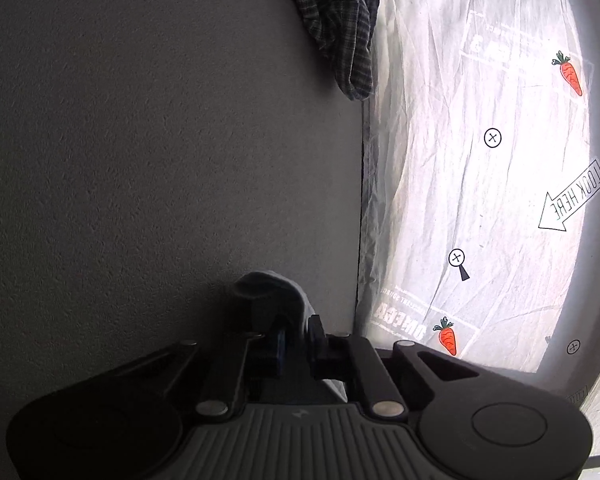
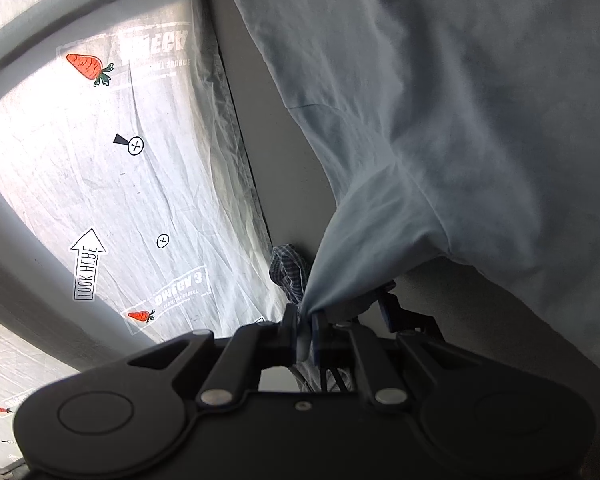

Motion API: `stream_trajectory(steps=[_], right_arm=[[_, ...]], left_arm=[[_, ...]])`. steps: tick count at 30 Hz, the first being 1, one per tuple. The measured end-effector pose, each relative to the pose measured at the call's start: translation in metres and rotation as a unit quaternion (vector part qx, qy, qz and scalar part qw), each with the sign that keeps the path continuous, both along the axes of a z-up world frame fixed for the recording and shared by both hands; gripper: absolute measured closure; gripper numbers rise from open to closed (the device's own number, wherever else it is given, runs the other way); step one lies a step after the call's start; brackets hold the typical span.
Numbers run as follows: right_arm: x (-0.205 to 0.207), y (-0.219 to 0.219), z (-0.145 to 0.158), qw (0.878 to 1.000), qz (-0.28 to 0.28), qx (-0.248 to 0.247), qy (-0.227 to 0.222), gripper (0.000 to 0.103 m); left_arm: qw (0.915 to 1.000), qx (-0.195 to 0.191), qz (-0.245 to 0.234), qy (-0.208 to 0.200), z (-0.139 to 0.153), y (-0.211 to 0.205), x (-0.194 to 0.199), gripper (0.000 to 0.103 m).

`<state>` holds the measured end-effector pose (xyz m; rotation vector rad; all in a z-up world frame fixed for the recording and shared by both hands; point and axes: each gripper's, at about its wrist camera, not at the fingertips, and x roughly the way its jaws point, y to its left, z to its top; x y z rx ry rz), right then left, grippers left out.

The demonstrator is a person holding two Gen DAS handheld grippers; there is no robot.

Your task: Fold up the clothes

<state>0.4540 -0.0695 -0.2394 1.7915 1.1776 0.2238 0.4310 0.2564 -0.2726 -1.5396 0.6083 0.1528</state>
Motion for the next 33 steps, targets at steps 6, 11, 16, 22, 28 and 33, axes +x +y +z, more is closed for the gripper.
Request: stream_trajectory(steps=[6,11,16,22,28,33], right_arm=[[-0.006,0.006,-0.011,0.999,0.027,-0.019,0.017,0.097],[-0.012,0.015,-0.028,0.996,0.061,-0.046,0.040,0.097],[-0.012,0.030,-0.049,0.990,0.099,-0.082,0.060,0.097],[-0.008,0.038,-0.064,0.985,0.115,-0.105,0.075,0.097],[-0.011,0.036,-0.067,0.984,0.114,-0.104,0.094,0.095],[-0.014,0.037,-0.062,0.981,0.127,-0.111,0.094,0.082]], left_arm=[[0.9913,0.125,-0.035,0.022,0.022,0.005,0.017,0.100],[0.9826,0.179,-0.036,0.034,0.023,0.027,0.003,0.101],[0.9779,0.201,-0.032,0.048,0.023,0.042,-0.003,0.102],[0.9805,0.187,-0.026,0.054,0.016,0.052,-0.003,0.102],[0.9809,0.177,-0.040,0.071,0.011,0.046,-0.014,0.101],[0.9784,0.187,-0.052,0.072,0.022,0.042,-0.027,0.102]])
